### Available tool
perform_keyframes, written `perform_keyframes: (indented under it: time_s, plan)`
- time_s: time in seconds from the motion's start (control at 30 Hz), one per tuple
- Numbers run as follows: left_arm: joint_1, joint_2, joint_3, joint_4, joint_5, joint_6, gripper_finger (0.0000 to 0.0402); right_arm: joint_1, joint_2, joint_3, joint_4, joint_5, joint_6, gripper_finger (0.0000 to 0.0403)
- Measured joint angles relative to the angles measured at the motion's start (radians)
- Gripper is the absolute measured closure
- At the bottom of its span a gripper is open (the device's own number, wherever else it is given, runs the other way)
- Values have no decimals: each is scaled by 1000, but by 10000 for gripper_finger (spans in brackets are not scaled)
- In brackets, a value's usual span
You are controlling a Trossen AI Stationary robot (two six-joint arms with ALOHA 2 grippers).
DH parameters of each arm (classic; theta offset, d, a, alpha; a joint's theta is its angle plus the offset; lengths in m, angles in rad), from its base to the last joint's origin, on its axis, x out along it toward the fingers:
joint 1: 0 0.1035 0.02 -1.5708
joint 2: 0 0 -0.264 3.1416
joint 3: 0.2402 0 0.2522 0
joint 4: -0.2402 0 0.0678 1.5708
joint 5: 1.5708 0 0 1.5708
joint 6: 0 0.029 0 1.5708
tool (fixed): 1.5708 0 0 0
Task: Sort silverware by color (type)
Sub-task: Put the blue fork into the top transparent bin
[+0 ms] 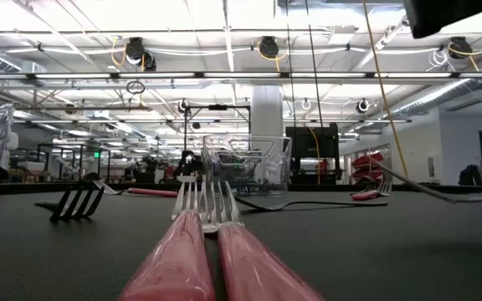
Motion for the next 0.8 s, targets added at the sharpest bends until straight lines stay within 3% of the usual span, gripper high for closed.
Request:
perform_keyframes:
  time_s: [0.33,0.5,0.8]
  plan:
    - [101,0,0,1,60,9,123,0,-1,2,-32,60,-177,391]
    - [178,-13,0,-3,184,11,123,-2,-16,2,-33,100,-353,392]
    - [289,-53,-1,-59,374,32,123,-7,-62,3,-55,287,-708,389]
